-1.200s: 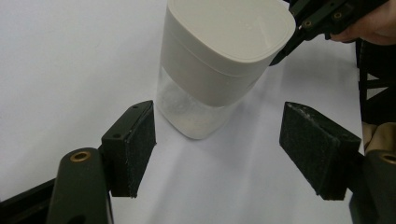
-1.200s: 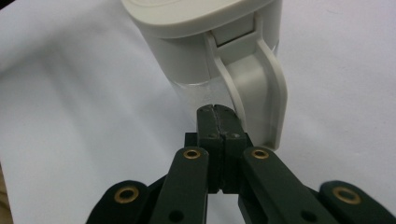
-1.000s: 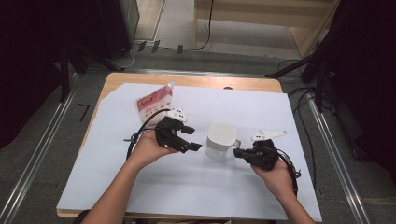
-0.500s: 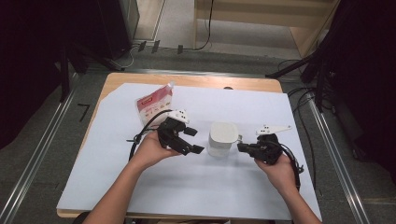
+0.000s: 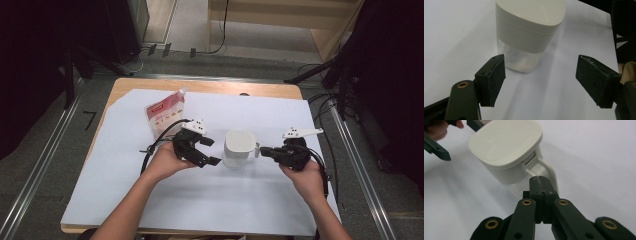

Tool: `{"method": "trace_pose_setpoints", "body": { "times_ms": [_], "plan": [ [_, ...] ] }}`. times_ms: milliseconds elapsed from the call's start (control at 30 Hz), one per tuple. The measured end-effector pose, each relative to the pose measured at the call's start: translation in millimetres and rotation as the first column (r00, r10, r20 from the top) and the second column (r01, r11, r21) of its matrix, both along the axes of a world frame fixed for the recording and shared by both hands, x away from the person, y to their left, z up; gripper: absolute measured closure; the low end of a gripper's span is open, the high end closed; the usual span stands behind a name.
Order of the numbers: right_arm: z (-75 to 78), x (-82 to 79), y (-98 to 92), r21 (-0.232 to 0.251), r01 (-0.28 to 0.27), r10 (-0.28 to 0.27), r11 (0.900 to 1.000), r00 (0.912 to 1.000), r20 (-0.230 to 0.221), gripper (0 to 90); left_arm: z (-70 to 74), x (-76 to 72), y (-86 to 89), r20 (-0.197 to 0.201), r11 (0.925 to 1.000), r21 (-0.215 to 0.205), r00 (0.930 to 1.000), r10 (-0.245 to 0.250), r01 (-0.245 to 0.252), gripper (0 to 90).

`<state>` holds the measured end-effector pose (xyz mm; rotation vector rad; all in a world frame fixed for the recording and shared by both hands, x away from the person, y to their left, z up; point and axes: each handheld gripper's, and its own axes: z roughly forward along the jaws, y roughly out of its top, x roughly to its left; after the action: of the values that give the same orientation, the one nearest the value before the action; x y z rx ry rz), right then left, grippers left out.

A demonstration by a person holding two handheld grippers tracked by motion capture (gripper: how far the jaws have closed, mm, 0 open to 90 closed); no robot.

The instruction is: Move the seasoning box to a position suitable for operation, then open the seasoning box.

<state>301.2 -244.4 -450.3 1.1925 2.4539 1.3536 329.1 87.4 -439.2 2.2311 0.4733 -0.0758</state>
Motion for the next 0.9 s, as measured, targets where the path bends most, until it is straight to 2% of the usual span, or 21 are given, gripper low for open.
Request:
{"method": "trace_pose_setpoints", "body": {
  "times_ms": [133,233,300,367,400,567,700,800,867,900],
  "plan": [
    [1.6,3.5,-5.4,0.004,0.021,-0.021,1.000,0.9997,-0.007,90.0,-1.0,6.3,-0.4,-0.017,0.9999,-0.011,0.9998,-0.007,0.007,24.9],
    [-3.2,10.2,-6.4,-0.001,0.013,-0.013,1.000,0.9985,-0.053,90.0,0.4,9.9,-3.6,-0.059,0.9997,0.005,0.9980,-0.022,0.023,25.2],
    [-4.2,11.7,-6.7,-0.007,0.010,-0.010,1.000,0.9984,-0.055,90.0,3.4,9.4,-6.7,-0.032,0.9987,0.034,0.9988,-0.037,0.038,26.0],
    [-4.2,16.2,-6.4,-0.035,0.000,-0.002,0.999,0.9980,-0.063,90.0,5.4,11.7,-8.5,-0.029,0.9984,0.026,0.9983,-0.050,0.051,26.0],
    [-3.6,18.3,-6.1,-0.038,-0.004,0.001,0.999,0.9979,-0.065,90.0,6.1,14.2,-9.2,-0.020,0.9983,0.035,0.9987,-0.047,0.047,25.9],
    [-3.3,23.0,-2.9,-0.033,-0.020,0.018,0.999,0.9980,-0.061,90.0,3.6,24.6,-7.3,-0.031,0.9992,0.032,0.9992,-0.025,0.026,25.3],
    [-3.9,21.6,0.8,-0.042,-0.026,0.024,0.999,0.9980,-0.058,90.0,2.6,30.1,-8.3,-0.033,0.9989,0.028,0.9988,-0.037,0.038,25.2],
    [-4.5,21.4,3.0,-0.056,-0.025,0.022,0.998,0.9984,-0.052,90.0,1.1,32.8,-12.3,-0.026,0.9960,0.073,0.9983,-0.051,0.053,25.2],
    [-4.5,21.4,3.0,-0.056,-0.024,0.021,0.998,0.9984,-0.053,90.0,1.5,34.5,-15.5,-0.025,0.9944,0.082,0.9976,-0.065,0.067,25.2],
    [-4.6,21.6,2.9,-0.055,-0.025,0.023,0.998,0.9984,-0.052,90.0,2.2,35.0,-17.2,-0.029,0.9948,0.073,0.9972,-0.069,0.071,25.2]
  ]
}}
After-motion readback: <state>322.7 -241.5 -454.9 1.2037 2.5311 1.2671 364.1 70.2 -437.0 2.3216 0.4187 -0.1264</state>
